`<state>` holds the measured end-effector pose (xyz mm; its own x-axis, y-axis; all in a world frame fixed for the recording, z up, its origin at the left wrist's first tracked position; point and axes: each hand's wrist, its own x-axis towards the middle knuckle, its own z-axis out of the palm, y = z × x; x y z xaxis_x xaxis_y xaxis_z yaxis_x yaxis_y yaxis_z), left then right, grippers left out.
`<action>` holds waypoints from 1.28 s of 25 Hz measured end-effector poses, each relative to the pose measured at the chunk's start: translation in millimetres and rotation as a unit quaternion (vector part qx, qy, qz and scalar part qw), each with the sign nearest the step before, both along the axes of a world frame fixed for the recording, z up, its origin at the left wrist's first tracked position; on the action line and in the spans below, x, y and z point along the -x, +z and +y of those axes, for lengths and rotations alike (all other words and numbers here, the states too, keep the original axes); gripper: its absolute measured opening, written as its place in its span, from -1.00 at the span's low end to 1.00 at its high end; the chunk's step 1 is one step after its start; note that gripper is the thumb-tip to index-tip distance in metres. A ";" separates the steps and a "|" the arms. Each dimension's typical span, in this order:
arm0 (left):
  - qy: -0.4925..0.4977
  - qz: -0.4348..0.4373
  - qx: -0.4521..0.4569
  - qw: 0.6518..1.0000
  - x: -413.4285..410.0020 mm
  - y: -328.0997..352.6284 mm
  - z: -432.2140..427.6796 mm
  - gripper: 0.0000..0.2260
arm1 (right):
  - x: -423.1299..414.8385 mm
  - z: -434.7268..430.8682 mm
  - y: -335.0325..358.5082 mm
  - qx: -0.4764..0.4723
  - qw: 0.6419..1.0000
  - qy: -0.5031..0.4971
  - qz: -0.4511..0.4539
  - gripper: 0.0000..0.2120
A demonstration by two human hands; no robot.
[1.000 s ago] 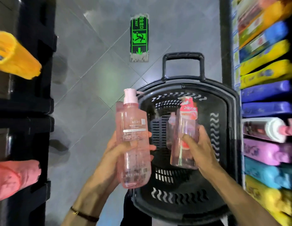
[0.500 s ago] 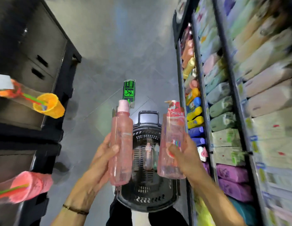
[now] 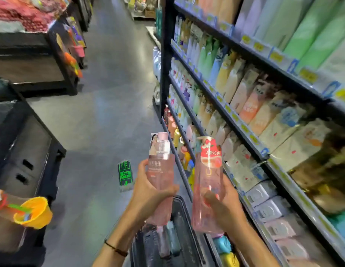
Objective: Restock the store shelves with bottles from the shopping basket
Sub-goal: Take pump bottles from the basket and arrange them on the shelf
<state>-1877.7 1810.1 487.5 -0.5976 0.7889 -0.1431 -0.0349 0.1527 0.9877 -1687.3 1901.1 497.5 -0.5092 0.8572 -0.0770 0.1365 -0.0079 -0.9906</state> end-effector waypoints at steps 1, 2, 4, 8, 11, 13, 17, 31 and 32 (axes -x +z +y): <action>-0.024 0.028 -0.013 0.999 -6.2 11.6 -3.4 -0.20 | -10.6 -12.2 12.1 -0.008 0.999 -0.030 0.010 -0.34; -0.048 0.059 -0.026 0.997 -12.0 21.2 -6.2 -0.20 | -21.7 -24.9 25.0 -0.021 0.998 -0.057 0.015 -0.42; -0.096 0.094 -0.045 0.990 -26.7 36.6 -7.7 -0.20 | -44.7 -48.4 42.3 -0.043 0.994 -0.101 0.019 -0.53; -0.205 0.104 -0.091 0.969 -83.1 69.8 -3.1 -0.14 | -109.4 -101.8 73.4 -0.092 0.968 -0.232 0.017 -0.53; -0.289 0.112 -0.126 0.942 -146.4 92.6 -5.8 -0.11 | -165.3 -141.5 91.2 -0.120 0.937 -0.327 0.020 -0.45; -0.337 0.100 -0.138 0.926 -187.4 102.3 -11.3 -0.08 | -199.8 -168.5 102.1 -0.131 0.918 -0.375 0.015 -0.45; -0.429 0.094 -0.169 0.882 -281.9 122.6 -34.4 -0.05 | -278.1 -232.4 119.4 -0.147 0.873 -0.465 0.002 -0.56; -0.552 0.038 -0.127 0.823 -553.8 128.4 -182.9 -0.19 | -520.1 -433.4 100.8 -0.131 0.805 -0.578 0.001 -0.49; -0.551 0.040 -0.123 0.824 -568.4 127.0 -192.7 -0.22 | -536.1 -445.0 98.0 -0.126 0.804 -0.581 0.010 -0.46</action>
<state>-1309.4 1617.4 614.5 0.5017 0.8584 0.1070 0.0584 -0.1570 0.9859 -1151.2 1456.1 595.5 0.6486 0.7413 0.1725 0.1662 0.0833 -0.9826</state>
